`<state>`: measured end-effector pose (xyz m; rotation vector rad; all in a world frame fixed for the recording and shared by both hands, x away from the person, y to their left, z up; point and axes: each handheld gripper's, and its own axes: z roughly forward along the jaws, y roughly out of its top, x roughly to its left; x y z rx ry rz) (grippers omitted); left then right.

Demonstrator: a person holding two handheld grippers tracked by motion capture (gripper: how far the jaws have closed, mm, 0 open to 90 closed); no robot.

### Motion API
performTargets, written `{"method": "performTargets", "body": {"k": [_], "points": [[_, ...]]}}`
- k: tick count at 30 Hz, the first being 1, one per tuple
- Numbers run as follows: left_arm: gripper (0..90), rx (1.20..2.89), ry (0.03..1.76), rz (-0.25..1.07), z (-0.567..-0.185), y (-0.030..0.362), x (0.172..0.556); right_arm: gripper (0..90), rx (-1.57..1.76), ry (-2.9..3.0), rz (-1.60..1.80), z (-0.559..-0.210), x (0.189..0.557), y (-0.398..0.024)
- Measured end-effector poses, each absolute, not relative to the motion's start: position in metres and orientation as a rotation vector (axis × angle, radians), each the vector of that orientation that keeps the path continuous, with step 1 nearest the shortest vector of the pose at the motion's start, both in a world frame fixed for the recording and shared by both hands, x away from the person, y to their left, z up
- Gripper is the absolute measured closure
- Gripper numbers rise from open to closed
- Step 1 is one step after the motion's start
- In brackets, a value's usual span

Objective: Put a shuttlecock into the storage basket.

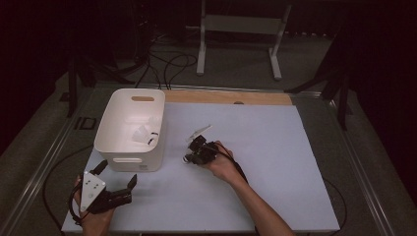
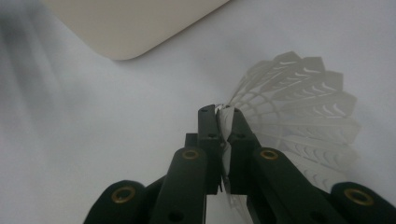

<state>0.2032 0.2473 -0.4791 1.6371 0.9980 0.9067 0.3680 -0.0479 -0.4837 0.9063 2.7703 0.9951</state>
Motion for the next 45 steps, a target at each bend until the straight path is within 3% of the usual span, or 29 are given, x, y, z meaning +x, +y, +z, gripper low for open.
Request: {"method": "performTargets", "body": {"k": [45], "points": [[0.5, 1.639, 0.999, 0.907, -0.479, 0.247, 0.203, 87.5, 0.848, 2.748, 1.019, -0.467, 0.355, -0.048]]}}
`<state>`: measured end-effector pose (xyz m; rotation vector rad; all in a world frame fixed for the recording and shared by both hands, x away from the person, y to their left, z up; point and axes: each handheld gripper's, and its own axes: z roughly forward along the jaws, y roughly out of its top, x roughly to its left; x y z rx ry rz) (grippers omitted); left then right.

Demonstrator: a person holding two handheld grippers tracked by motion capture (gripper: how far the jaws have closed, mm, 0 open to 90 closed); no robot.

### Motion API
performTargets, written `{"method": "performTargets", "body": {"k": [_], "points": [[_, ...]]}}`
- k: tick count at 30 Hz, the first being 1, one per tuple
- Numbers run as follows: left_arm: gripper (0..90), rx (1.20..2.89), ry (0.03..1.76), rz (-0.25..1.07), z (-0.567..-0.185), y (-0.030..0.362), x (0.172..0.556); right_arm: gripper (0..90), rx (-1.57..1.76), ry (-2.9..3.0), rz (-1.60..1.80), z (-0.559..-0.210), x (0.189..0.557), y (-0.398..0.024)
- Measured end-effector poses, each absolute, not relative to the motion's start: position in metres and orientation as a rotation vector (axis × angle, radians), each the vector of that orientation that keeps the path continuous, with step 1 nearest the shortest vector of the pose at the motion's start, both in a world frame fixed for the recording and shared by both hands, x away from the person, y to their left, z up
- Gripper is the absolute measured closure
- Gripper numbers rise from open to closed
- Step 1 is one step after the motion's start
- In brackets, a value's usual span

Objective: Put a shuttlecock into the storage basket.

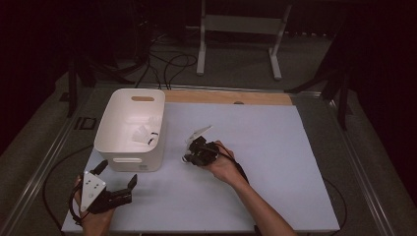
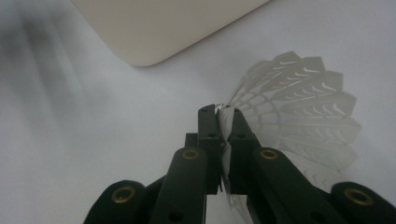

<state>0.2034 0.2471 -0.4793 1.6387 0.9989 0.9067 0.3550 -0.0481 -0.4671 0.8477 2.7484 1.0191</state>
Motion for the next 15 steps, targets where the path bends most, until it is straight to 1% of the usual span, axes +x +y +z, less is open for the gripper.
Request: {"method": "performTargets", "body": {"k": [15], "points": [[0.5, 1.636, 1.001, 0.908, -0.4792, 0.2476, 0.2032, 87.5, 0.834, 2.743, 1.036, -0.4612, 0.3506, -0.0467]]}}
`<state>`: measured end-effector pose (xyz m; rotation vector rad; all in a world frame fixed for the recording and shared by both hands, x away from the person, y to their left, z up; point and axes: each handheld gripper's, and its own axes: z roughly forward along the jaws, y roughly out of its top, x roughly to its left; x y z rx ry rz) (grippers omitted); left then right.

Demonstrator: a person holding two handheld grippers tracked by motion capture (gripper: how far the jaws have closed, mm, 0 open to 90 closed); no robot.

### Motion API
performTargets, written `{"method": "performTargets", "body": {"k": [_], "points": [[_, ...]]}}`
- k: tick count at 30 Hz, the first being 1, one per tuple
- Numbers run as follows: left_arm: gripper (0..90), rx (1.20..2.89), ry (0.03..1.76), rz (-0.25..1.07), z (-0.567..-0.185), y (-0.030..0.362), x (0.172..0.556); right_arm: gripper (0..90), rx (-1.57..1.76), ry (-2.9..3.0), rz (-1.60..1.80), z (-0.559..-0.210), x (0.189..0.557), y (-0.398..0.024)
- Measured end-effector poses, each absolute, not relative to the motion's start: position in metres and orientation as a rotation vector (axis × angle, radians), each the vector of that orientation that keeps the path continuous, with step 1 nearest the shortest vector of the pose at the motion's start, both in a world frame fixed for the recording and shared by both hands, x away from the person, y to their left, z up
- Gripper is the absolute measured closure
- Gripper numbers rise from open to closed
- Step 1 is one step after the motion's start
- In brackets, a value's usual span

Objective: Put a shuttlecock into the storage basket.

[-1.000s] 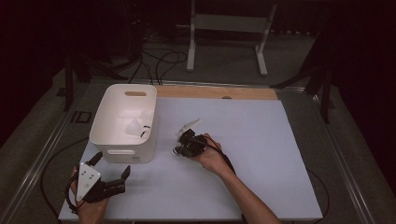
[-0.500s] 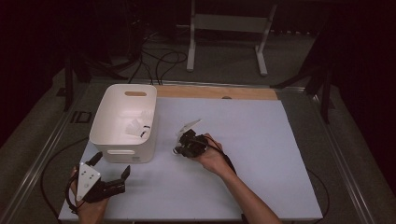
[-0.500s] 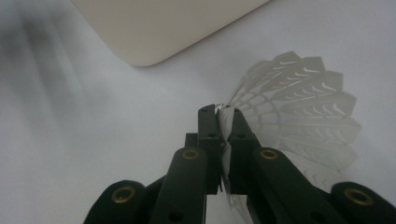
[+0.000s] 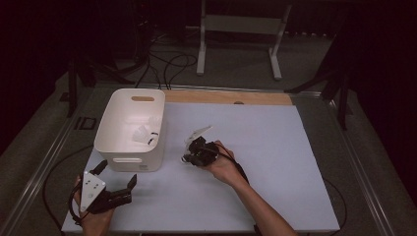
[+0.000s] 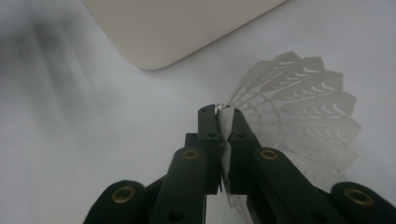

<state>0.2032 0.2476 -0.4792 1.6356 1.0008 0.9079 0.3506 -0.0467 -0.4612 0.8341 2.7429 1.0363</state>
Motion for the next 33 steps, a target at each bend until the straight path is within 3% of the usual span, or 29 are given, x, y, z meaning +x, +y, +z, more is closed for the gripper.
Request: {"method": "performTargets", "body": {"k": [33], "points": [[0.5, 1.637, 1.001, 0.907, -0.479, 0.247, 0.203, 87.6, 0.777, 2.723, 1.040, -0.442, 0.345, -0.045]]}}
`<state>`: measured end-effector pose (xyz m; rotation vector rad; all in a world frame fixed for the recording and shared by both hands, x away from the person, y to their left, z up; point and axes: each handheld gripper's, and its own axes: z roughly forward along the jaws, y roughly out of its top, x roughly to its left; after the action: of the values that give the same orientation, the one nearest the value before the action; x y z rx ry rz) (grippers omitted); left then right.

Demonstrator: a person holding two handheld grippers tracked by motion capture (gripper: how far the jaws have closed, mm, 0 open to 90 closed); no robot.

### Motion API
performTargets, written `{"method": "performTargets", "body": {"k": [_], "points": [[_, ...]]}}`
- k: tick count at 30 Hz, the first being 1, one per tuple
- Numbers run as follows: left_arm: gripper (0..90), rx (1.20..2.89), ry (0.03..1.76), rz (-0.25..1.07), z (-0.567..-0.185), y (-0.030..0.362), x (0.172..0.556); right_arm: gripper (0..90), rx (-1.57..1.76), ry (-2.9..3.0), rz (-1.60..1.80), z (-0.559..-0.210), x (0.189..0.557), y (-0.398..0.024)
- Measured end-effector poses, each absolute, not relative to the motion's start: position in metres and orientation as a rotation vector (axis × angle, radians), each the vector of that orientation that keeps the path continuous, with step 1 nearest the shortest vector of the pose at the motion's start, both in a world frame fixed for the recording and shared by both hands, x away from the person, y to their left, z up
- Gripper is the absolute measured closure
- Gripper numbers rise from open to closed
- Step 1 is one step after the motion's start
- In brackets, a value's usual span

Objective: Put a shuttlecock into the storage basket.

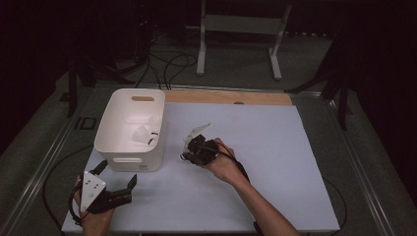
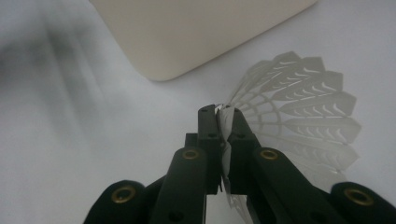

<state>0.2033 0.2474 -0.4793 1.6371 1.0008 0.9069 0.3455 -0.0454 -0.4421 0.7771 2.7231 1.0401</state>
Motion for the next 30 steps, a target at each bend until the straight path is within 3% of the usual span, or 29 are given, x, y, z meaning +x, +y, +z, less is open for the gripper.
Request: {"method": "performTargets", "body": {"k": [30], "points": [[0.5, 1.639, 0.998, 0.905, -0.479, 0.247, 0.204, 87.6, 0.748, 2.689, 1.069, -0.421, 0.343, -0.047]]}}
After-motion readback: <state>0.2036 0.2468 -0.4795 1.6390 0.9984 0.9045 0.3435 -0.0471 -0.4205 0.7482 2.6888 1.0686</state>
